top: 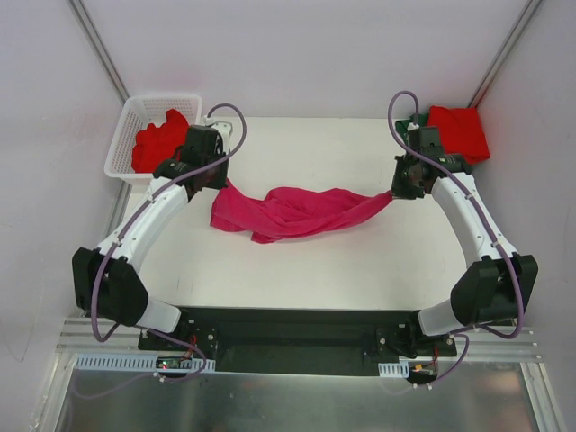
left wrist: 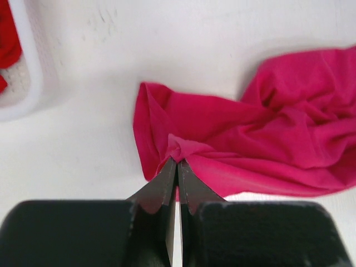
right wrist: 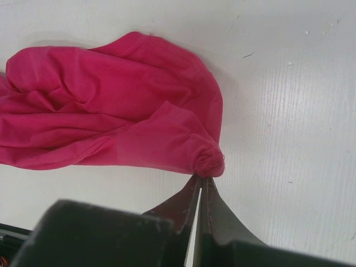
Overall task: Fold and stack the t-shirts
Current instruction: Flatten out the tshirt
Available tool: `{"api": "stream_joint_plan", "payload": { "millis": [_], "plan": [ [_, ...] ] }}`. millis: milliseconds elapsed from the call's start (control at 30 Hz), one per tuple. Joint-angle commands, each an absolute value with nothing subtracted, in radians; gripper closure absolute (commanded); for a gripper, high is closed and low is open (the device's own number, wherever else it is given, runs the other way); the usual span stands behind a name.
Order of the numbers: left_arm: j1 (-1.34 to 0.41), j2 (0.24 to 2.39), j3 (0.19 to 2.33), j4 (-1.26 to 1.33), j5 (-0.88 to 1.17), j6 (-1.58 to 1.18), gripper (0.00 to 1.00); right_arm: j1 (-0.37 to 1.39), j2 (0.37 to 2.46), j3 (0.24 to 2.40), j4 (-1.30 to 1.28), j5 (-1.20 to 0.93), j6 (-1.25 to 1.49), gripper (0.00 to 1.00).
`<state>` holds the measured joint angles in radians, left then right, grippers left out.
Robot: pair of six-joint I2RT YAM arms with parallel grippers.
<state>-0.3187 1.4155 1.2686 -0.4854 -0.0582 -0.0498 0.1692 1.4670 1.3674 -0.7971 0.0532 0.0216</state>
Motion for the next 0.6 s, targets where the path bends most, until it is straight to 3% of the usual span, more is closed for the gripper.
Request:
{"api": "stream_joint_plan", "payload": {
  "millis": [0, 300, 333, 367, 400, 433, 467, 500, 567],
  "plan": [
    [-0.268, 1.526, 1.394, -0.397, 0.021, -0.017, 1.0, 0.176, 1.454, 1.419, -0.792, 0.074, 0.018, 0.99],
    [-0.241, 1.825, 1.534, -0.31, 0.084, -0.009, 1.0, 0.176, 1.454, 1.422, -0.796, 0.086, 0.014, 0.99],
    [-0.241, 1.863, 1.542, -0.299, 0.092, -0.009, 0.96, 0.178, 1.456, 1.425, -0.798, 0.087, 0.012, 0.99],
    [-0.241, 1.879, 1.543, -0.293, 0.098, -0.009, 0.68, 0.176, 1.454, 1.425, -0.801, 0.086, 0.011, 0.99],
    [-0.241, 1.893, 1.542, -0.288, 0.101, -0.014, 0.46, 0.176, 1.454, 1.427, -0.802, 0.087, 0.008, 0.99],
    [-0.239, 1.904, 1.536, -0.285, 0.1, -0.021, 0.35, 0.175, 1.454, 1.428, -0.802, 0.087, 0.009, 0.99],
    [-0.241, 1.899, 1.526, -0.276, 0.089, -0.037, 0.14, 0.176, 1.457, 1.431, -0.802, 0.086, 0.009, 0.99],
    [-0.241, 1.887, 1.511, -0.269, 0.087, -0.043, 0.04, 0.176, 1.459, 1.433, -0.805, 0.083, 0.008, 0.99],
    [-0.239, 1.832, 1.456, -0.249, 0.075, -0.051, 0.01, 0.176, 1.462, 1.434, -0.805, 0.084, 0.008, 0.99]
  ]
}}
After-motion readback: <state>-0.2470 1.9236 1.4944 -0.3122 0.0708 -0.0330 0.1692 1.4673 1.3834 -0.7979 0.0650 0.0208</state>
